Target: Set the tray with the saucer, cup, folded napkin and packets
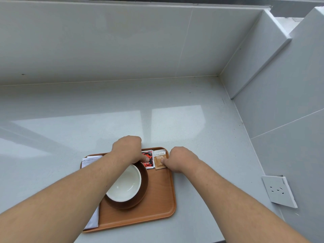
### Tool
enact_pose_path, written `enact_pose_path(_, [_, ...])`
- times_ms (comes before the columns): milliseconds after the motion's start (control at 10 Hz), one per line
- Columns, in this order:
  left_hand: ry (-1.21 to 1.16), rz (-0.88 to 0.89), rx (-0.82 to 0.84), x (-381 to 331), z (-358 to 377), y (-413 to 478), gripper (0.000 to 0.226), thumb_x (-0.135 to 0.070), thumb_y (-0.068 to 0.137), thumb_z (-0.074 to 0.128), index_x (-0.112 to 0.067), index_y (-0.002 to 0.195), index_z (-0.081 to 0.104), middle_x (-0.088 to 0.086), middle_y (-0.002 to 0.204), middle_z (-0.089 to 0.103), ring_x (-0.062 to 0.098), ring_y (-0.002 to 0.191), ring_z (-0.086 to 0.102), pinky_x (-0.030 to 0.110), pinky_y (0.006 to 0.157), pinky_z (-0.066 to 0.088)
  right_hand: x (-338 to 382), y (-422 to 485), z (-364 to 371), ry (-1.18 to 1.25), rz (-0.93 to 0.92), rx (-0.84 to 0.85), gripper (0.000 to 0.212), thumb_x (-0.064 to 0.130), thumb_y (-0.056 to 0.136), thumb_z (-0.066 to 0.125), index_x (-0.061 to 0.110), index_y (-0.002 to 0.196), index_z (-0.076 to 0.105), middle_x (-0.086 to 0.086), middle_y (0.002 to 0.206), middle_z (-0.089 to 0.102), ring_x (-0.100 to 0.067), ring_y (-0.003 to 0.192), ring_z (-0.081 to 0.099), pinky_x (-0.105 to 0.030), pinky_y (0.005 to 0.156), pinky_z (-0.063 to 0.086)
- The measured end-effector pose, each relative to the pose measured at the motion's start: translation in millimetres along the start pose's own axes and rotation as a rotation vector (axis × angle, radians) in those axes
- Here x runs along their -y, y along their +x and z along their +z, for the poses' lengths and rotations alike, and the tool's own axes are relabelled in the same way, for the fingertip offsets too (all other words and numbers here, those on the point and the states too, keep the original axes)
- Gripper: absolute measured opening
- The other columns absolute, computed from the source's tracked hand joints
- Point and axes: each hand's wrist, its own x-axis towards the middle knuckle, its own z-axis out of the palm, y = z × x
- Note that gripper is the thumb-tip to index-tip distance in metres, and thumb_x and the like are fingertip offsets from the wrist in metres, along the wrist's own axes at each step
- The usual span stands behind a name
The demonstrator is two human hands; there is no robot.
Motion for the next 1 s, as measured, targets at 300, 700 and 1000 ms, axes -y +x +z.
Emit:
enact_pose_path(300, [-0.009, 0.004, -0.003, 3, 1, 2, 0.062, -0.074, 0.064, 0.079, -0.027, 0.092, 0.05, -0.008, 0.08, 0.052, 0.018, 0.084, 0.055, 0.033, 0.062, 0.04, 0, -2, 1, -0.01, -0.008, -0.012, 0.042, 0.06, 0.093, 0.055, 0.02, 0.079, 0.054, 0.005, 0.079, 0.055, -0.021, 0.084, 0.06, -0.033, 0.067, 0.046])
enact_pose_path(700, [-0.099, 0.12, -0.169, 16, -18, -18, 0.046, -0.074, 0.081, 0.06, -0.03, 0.088, 0.051, -0.012, 0.078, 0.054, 0.017, 0.082, 0.057, 0.032, 0.06, 0.04, 7, -28, -11, -0.188, -0.149, -0.304, 0.047, 0.058, 0.097, 0.044, 0.018, 0.077, 0.056, 0.002, 0.081, 0.057, -0.023, 0.081, 0.059, -0.032, 0.06, 0.041])
enact_pose_path(1000, [-0.17, 0.21, -0.37, 29, -59, -42, 0.06, -0.078, 0.083, 0.052, -0.032, 0.12, 0.061, -0.008, 0.117, 0.068, 0.015, 0.104, 0.061, 0.034, 0.078, 0.051, 36, -53, -63, -0.081, -0.277, -0.584, 0.057, 0.062, 0.1, 0.034, 0.019, 0.122, 0.063, -0.003, 0.113, 0.067, -0.025, 0.104, 0.06, -0.04, 0.08, 0.053])
